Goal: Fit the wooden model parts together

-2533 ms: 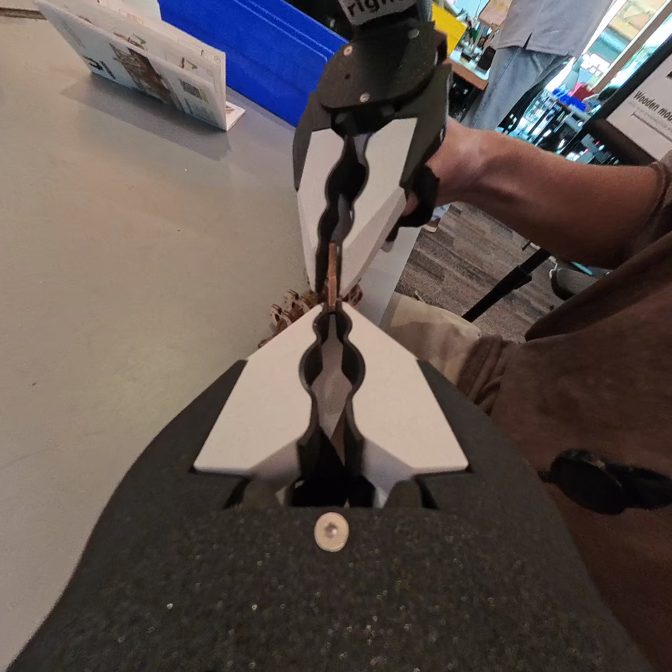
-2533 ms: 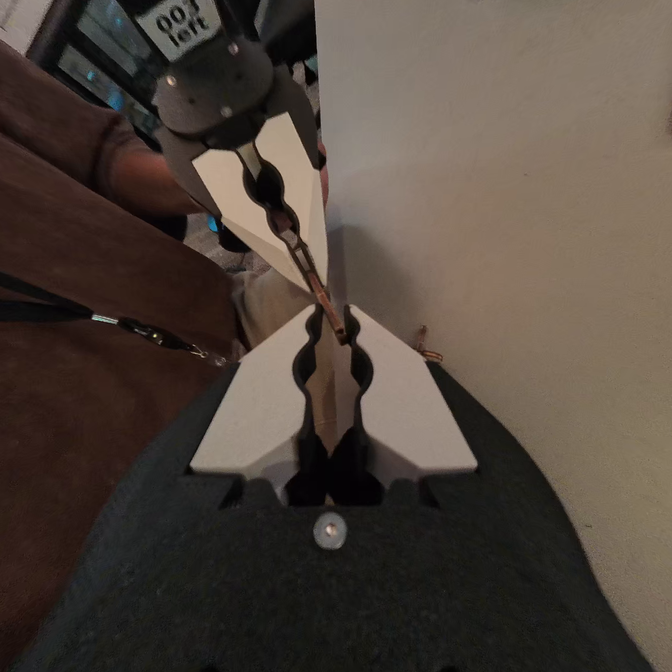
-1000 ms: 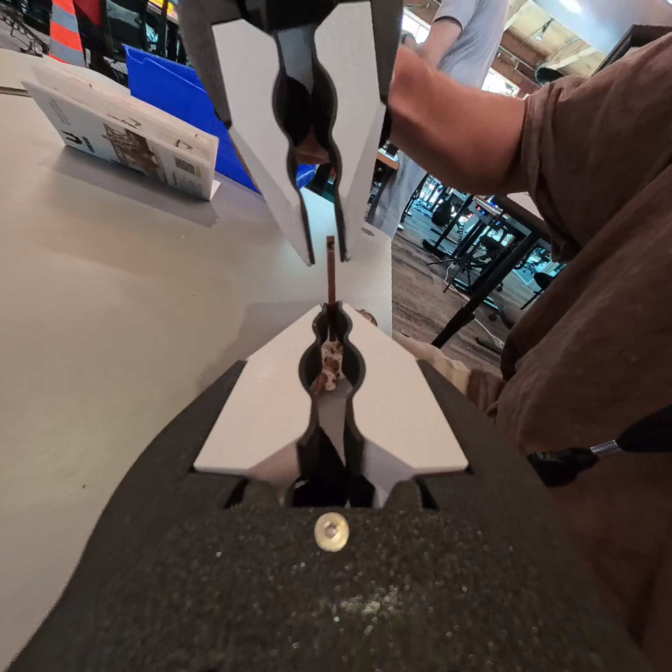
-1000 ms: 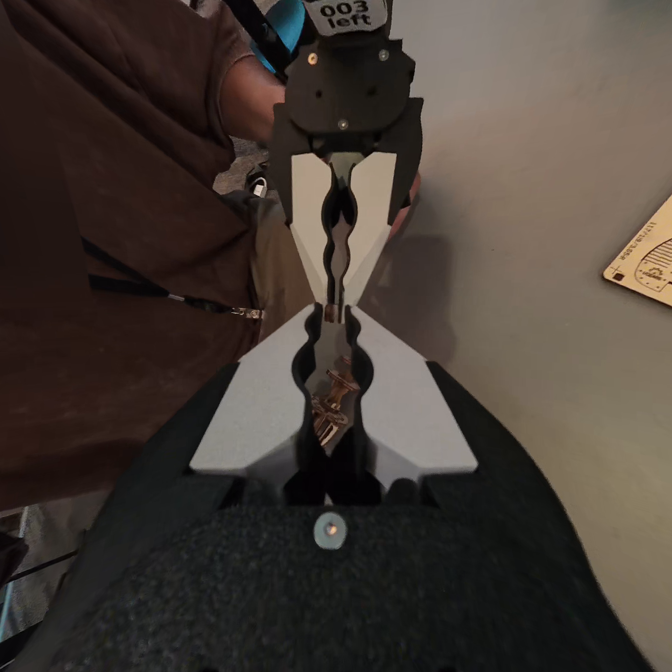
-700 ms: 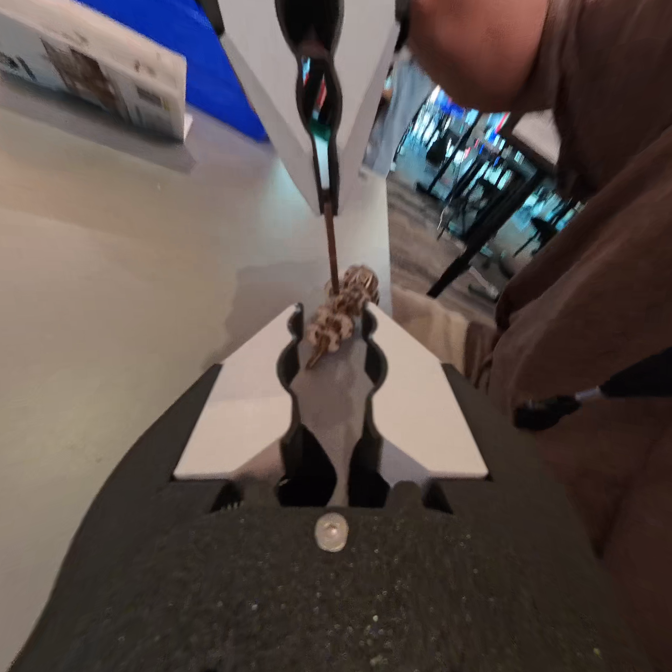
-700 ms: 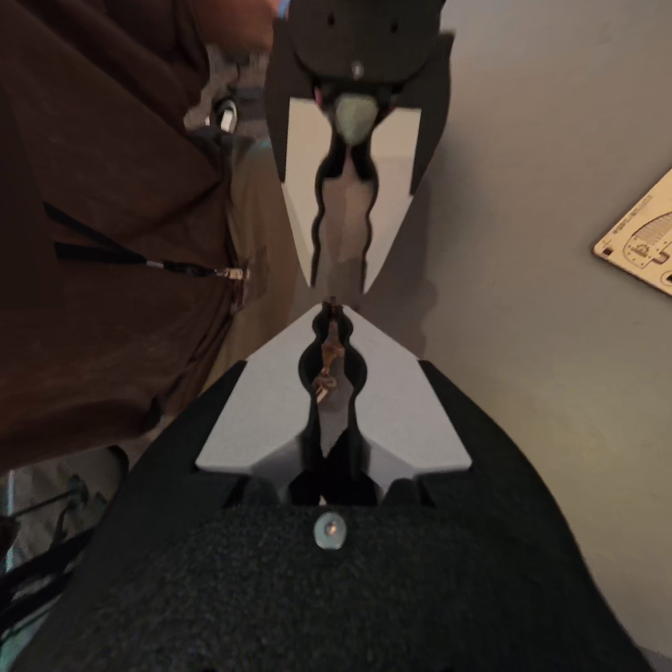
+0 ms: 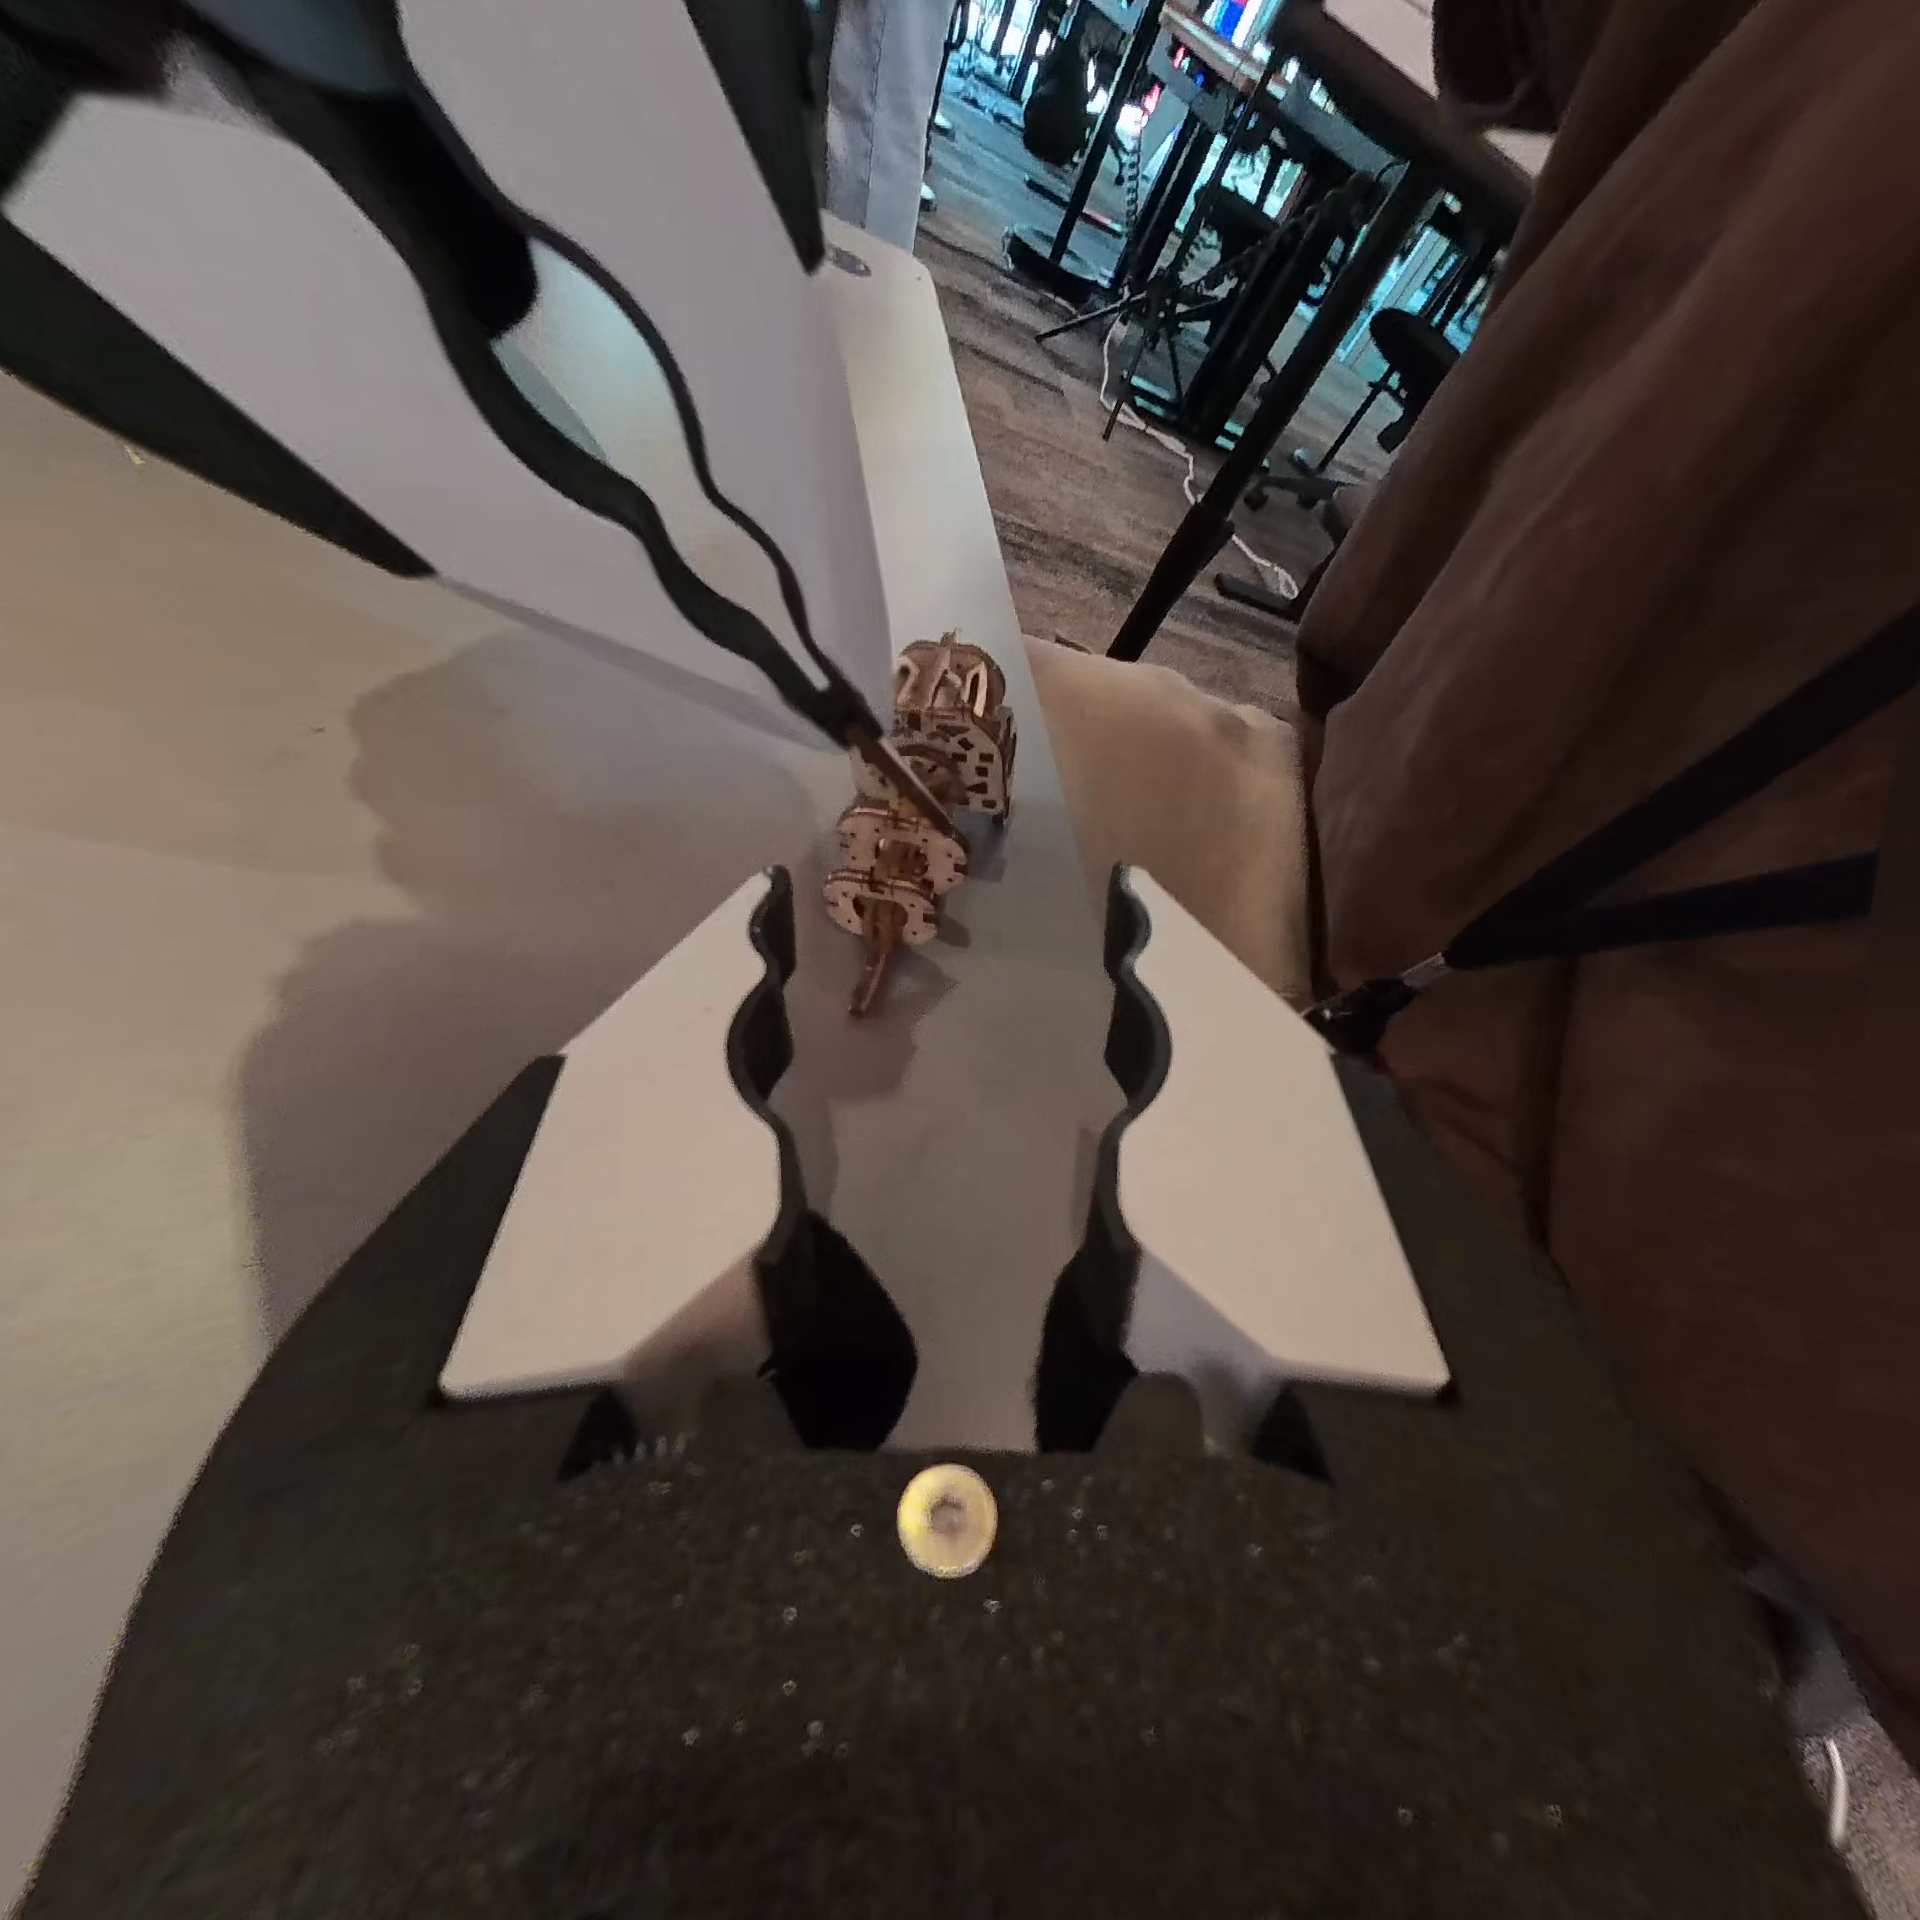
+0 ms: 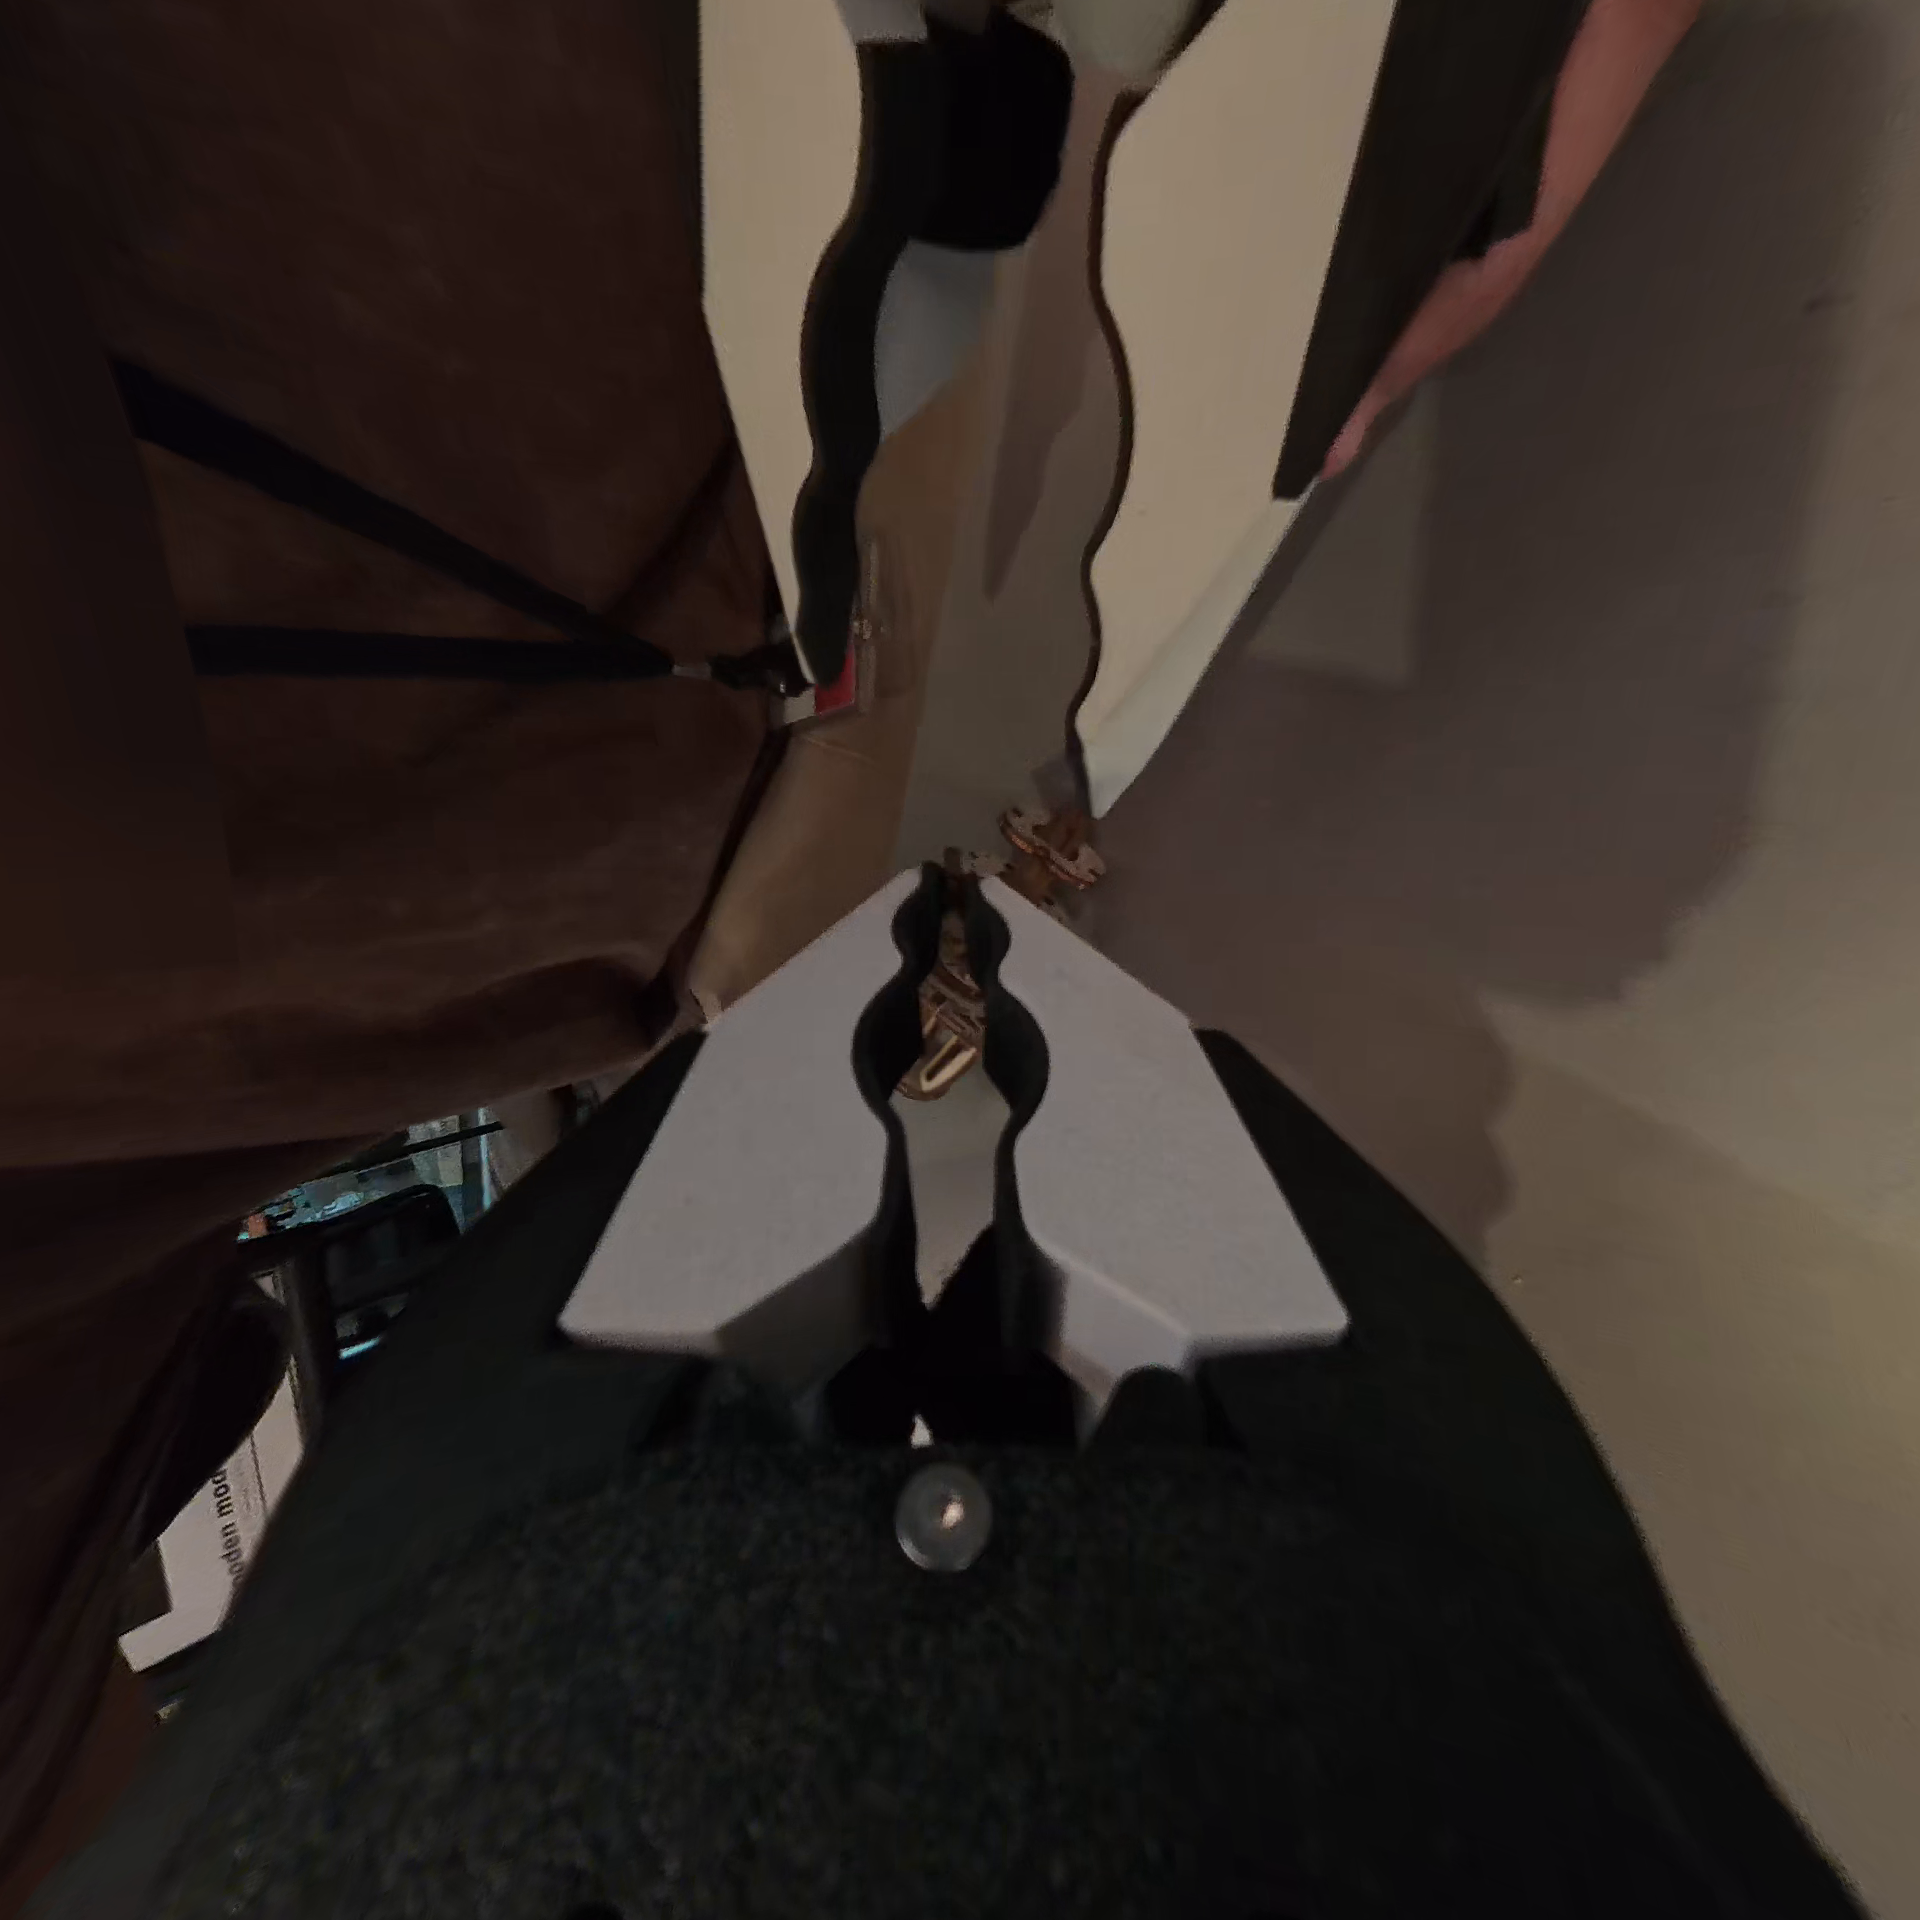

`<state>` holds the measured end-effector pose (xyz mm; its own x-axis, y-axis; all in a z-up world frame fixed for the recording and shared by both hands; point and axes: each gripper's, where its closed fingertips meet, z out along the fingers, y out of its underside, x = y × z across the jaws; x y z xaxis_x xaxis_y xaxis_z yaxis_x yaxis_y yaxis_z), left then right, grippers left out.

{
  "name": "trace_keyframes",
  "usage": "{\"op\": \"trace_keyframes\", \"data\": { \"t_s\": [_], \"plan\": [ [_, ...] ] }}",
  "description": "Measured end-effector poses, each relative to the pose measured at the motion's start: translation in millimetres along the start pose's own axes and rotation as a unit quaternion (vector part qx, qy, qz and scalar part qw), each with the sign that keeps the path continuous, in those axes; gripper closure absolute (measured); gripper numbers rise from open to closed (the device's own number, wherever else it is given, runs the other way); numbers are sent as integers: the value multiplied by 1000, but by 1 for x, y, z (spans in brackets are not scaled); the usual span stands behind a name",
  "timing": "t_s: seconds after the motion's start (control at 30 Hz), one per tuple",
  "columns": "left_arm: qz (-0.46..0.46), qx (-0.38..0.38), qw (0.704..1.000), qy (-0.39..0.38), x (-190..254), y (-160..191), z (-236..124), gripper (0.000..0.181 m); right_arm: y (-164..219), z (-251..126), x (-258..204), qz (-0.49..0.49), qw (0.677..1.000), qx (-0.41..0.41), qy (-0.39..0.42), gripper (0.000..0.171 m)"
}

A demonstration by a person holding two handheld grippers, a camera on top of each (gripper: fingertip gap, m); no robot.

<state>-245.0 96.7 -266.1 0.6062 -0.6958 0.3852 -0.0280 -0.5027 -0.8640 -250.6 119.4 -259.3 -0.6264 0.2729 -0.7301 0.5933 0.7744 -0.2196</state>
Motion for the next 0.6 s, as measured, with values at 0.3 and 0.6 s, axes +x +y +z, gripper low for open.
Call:
{"op": "trace_keyframes", "data": {
  "t_s": [0.3,0.6],
  "plan": [
    [-23,79,997,4,-5,-14,-33,130,7,11,9,6,999,-46,-13,169],
    [-12,78,997,-10,1,-9,-38,133,2,12,7,-14,996,-93,1,169]
  ]
}}
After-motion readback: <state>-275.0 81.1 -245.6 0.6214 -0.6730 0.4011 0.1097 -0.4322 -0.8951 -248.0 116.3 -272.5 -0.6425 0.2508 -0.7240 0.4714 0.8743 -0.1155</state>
